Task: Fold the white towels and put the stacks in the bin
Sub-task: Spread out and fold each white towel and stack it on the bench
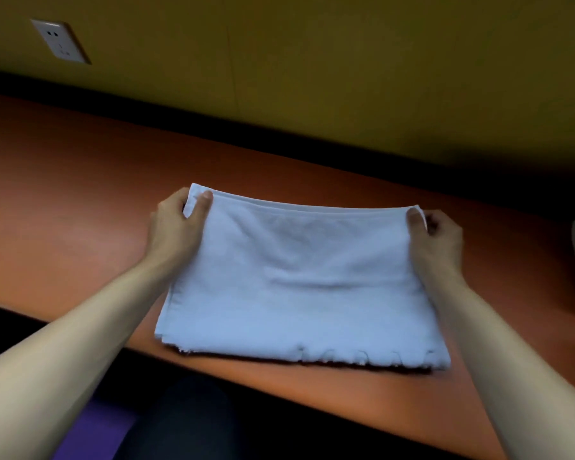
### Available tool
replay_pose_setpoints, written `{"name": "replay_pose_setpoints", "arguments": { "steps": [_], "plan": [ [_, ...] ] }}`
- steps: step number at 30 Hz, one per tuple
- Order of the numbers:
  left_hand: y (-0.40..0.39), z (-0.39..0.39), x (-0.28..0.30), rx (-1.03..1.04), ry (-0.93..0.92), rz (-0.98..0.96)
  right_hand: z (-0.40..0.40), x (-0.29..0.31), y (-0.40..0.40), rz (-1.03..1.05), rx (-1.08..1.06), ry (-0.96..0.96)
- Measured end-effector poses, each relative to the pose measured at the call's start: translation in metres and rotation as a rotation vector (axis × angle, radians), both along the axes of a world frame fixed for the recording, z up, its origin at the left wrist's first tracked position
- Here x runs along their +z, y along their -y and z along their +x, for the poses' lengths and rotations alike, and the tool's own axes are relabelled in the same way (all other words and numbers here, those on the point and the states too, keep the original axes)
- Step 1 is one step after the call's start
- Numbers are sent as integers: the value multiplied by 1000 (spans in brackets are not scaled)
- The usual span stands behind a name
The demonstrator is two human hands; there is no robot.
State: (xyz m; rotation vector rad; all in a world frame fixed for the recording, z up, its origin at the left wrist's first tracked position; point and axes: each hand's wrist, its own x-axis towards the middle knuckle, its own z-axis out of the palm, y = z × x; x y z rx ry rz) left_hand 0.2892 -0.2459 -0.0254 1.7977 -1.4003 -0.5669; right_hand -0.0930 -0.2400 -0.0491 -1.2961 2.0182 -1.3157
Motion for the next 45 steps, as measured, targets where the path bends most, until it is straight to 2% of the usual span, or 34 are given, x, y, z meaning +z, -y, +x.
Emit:
{"name": "replay_pose_setpoints", "arguments": {
  "steps": [2,4,6,8,10,13,17,21,25,28,32,35,42,45],
  "plan": [
    [0,-1,-8,48,115,0,0,-12,-2,8,-13,-27],
    [-9,-8,-8,40,323,-44,2,-16,-4,18,-24,-56],
    [-30,-29,-4,-161,496,-121,3,-15,-5,47,-48,-87],
    [-59,-56,-7,-423,551,-112,4,-11,-5,75,-73,-132],
    [-81,-72,-22,-582,656,3,8,-6,-11,112,-74,-150],
    [-91,-73,-46,-627,787,67,16,4,-46,260,-49,-182],
    [-89,-73,-53,-618,823,69,26,12,-122,474,-159,-241],
    [-92,-71,-46,-636,800,115,34,19,-172,644,-165,-158],
    [-103,-52,-37,-490,718,171,30,33,-171,580,-188,377],
    [-122,-14,-38,-319,681,235,36,42,-167,439,-207,527],
    [-138,17,-48,-251,452,299,78,64,-152,213,-123,424],
    [-138,16,-51,-256,359,266,128,79,-136,119,6,249],
    [-139,20,-56,-212,152,191,247,82,-122,113,319,51],
    [-142,27,-46,-159,-150,161,277,67,-128,102,447,-93]
  ]
}}
